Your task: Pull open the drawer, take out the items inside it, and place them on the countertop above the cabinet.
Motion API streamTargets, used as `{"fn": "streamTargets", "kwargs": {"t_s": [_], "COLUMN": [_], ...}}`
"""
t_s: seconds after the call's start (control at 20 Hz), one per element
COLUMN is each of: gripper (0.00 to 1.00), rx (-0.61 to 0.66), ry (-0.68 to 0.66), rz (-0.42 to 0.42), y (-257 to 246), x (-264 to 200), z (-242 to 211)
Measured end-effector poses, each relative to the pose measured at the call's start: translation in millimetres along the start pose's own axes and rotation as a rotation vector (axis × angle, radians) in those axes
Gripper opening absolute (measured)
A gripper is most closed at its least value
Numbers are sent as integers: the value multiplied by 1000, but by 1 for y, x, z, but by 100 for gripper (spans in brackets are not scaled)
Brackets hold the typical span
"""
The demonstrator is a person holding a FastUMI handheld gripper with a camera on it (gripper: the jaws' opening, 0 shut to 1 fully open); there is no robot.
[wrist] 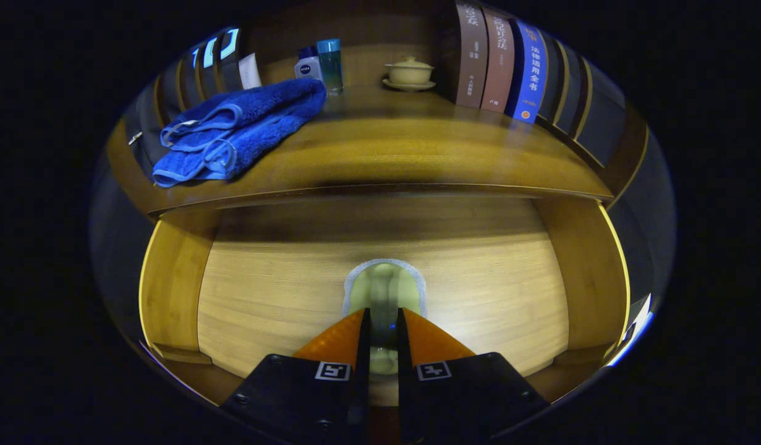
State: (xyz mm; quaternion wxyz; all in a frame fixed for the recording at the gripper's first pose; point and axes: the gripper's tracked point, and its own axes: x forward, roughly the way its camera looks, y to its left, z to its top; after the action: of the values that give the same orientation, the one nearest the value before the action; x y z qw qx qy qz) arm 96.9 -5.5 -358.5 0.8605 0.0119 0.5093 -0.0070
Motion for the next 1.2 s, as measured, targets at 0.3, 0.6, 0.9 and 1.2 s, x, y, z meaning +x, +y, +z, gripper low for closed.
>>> {"fn": "streamTargets", "kwargs": {"t_s": [0.3,0.6,0.9,1.2], "gripper": [24,24,24,24], "rx": [23,12,46,36], "ry": [-224,-360,-275,-211], "rz": [10,34,55,22], "y": [-4,7,15,9], "x": [-83,-121,-63,-4], "z": [32,119,184,221]}}
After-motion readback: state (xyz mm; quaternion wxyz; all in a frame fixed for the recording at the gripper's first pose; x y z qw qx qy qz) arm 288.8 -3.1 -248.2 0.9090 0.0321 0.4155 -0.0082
